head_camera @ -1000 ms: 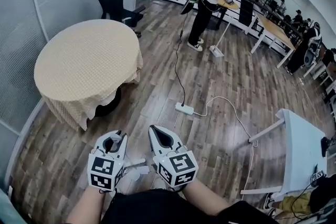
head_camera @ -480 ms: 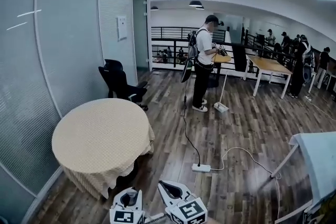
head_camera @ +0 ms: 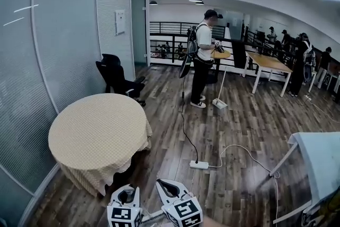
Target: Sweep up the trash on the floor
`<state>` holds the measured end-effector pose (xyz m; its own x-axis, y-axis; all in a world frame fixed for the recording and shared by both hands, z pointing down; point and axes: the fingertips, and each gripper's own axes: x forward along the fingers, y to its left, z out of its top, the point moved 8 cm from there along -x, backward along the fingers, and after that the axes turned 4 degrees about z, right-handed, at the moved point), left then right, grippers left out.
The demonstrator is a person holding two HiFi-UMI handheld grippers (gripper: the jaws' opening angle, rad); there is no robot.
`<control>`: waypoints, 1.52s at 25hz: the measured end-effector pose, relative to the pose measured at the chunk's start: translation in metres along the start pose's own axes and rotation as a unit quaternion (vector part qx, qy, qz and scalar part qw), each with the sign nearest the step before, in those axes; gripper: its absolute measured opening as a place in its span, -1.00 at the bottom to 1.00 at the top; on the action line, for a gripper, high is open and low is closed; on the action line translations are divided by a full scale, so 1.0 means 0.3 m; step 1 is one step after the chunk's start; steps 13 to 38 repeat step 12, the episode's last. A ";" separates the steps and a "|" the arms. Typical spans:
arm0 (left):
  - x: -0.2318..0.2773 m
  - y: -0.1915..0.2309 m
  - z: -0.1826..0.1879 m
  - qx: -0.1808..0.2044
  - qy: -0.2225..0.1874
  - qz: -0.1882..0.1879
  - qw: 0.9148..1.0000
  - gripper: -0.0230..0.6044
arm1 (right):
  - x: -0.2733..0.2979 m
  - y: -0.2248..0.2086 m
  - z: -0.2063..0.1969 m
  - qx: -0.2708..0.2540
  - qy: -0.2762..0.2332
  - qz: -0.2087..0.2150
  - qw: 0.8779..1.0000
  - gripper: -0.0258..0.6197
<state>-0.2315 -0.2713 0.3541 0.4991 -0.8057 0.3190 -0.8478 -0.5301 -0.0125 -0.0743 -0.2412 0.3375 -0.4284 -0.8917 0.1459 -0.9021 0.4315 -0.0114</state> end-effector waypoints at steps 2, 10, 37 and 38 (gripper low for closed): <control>0.001 -0.006 0.001 -0.001 0.000 -0.002 1.000 -0.71 | -0.005 -0.003 -0.004 0.005 0.001 0.001 1.000 -0.88; -0.008 -0.019 -0.013 -0.004 -0.021 -0.013 1.000 -0.71 | -0.013 0.000 -0.036 -0.006 0.013 0.001 1.000 -0.88; -0.004 -0.023 -0.016 -0.005 -0.023 -0.013 1.000 -0.71 | -0.011 0.000 -0.043 -0.005 0.015 0.005 1.000 -0.88; -0.004 -0.023 -0.016 -0.005 -0.023 -0.013 1.000 -0.71 | -0.011 0.000 -0.043 -0.005 0.015 0.005 1.000 -0.88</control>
